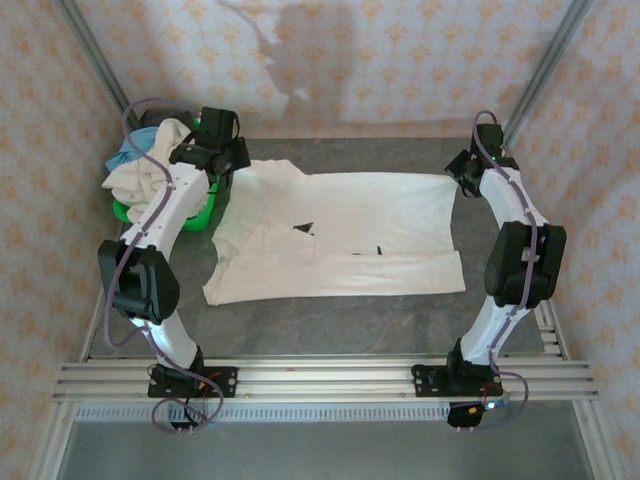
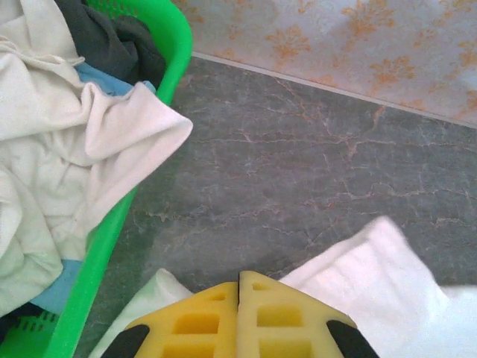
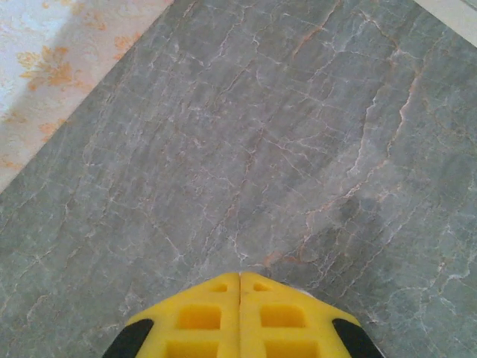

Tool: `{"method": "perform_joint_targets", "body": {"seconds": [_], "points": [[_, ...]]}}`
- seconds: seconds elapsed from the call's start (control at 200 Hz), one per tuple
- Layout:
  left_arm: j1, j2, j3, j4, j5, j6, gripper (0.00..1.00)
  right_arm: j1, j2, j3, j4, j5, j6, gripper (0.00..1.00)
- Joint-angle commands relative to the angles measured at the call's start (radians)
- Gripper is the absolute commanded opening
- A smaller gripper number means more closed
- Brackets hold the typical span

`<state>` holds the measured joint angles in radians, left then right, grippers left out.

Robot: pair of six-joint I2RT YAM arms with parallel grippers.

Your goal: Fold and stack the t-shirts

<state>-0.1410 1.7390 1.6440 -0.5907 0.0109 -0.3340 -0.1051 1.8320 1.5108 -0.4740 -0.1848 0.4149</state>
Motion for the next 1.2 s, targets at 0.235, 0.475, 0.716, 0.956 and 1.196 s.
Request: {"method": "perform_joint_targets", "body": {"seconds": [0.235,0.475,0.716,0.956,1.196], "points": [[0.014,-0.174,-0.382,0.096,-0.008,-0.019,0.0,-0.002,-0.048,-0.217,0.015,0.012,-0.03,0.0],[0.002,-0.378,-0.701,0.18,-0.009,-0.101,0.0,-0.016,-0.1,-0.366,0.016,0.018,-0.016,0.0],[-0.046,-0.435,-0.89,0.225,-0.031,-0.18,0.0,-0.034,-0.125,-0.436,0.027,0.033,0.002,0.0],[-0.052,-0.453,-0.944,0.21,-0.082,-0.209,0.0,-0.037,-0.15,-0.461,-0.004,0.077,0.005,0.0],[-0.065,-0.513,-0.996,0.214,-0.102,-0.247,0.0,-0.039,-0.149,-0.478,-0.029,0.127,0.016,0.0]]}}
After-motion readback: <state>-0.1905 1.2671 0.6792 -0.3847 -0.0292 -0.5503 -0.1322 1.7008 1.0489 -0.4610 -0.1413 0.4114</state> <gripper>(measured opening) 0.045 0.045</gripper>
